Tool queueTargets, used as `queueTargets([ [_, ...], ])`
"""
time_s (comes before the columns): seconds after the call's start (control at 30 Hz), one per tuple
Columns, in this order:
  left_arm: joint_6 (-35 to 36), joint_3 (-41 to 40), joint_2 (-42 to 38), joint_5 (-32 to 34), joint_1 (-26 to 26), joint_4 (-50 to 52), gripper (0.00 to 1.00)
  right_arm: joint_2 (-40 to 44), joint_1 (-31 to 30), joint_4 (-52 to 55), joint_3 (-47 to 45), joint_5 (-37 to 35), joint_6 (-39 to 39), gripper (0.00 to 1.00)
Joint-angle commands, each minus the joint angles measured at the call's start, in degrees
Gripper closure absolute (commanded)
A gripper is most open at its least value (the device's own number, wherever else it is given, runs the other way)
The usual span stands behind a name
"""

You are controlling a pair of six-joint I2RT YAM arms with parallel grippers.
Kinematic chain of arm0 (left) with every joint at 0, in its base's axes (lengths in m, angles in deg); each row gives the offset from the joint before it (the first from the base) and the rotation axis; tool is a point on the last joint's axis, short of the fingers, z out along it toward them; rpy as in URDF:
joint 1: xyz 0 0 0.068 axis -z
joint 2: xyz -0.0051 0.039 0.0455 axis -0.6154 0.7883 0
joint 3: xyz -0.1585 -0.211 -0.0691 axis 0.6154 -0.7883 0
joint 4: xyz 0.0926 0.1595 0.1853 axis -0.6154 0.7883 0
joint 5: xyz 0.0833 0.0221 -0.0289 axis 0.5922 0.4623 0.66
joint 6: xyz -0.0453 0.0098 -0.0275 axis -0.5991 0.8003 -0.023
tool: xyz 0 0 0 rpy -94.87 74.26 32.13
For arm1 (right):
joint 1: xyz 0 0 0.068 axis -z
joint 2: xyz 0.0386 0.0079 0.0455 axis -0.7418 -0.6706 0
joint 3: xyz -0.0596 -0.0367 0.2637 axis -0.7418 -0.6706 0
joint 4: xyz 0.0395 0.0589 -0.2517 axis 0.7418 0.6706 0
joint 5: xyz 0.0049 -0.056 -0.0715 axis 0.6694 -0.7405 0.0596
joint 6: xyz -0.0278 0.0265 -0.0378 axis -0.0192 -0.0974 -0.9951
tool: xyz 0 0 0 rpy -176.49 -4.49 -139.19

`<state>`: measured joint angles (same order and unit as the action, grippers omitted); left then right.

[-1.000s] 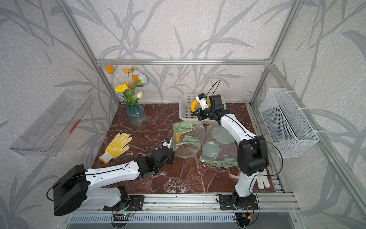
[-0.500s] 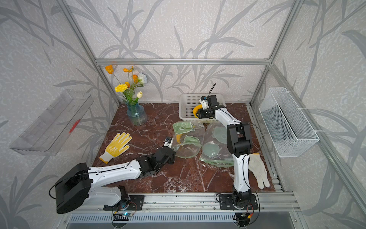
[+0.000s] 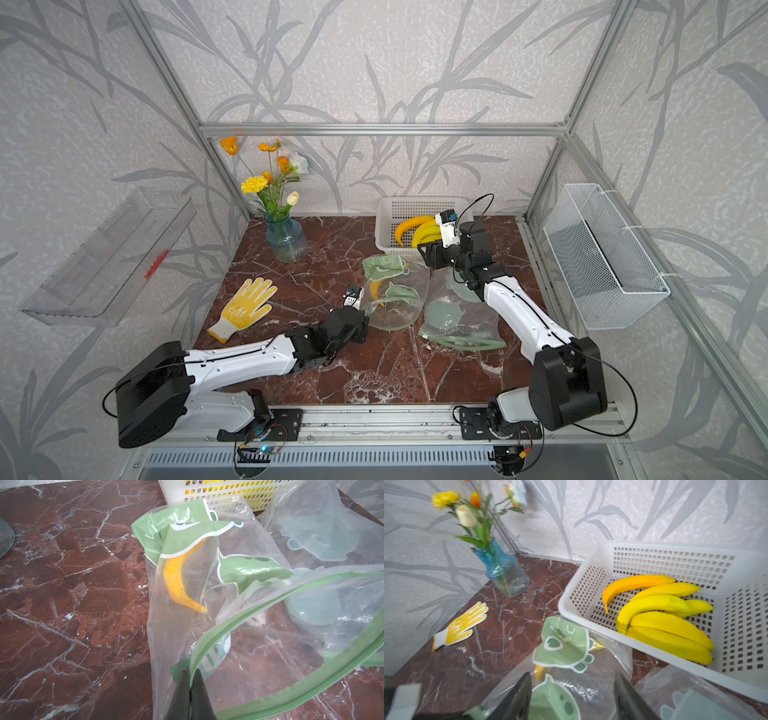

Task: Open the zip-top bag and take out the banana
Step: Place the banana in the basket.

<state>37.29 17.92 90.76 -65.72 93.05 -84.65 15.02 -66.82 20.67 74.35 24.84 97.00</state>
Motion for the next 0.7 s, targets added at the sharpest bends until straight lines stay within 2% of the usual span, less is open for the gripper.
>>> queueTargets([
  [0.0, -0.1, 1.6, 0.3, 0.6, 0.2, -1.1, 1.0, 9.1, -6.7, -1.5, -10.1, -3.6, -4.4, 0.4],
  [0.17, -0.3, 1.8, 0.5, 0.4, 0.2, -1.2, 1.0, 21.2, -20.4, -2.5, -22.3, -12.3, -3.7, 0.43],
  [0.27, -0.4, 1.6, 0.5, 0.0, 0.2, -1.7, 1.0, 23.8, -25.6, -5.2, -27.0, -15.4, -0.7, 0.44],
  [0.43, -0.3, 1.7, 0.4, -0.9, 0.2, -1.7, 1.0, 21.2, -28.7, -12.2, -30.8, -17.4, 3.1, 0.46],
  [0.67, -0.1, 1.7, 0.5, -1.4, 0.3, -2.0, 1.0, 10.8, -29.2, -17.3, -27.6, -16.8, 3.8, 0.46],
])
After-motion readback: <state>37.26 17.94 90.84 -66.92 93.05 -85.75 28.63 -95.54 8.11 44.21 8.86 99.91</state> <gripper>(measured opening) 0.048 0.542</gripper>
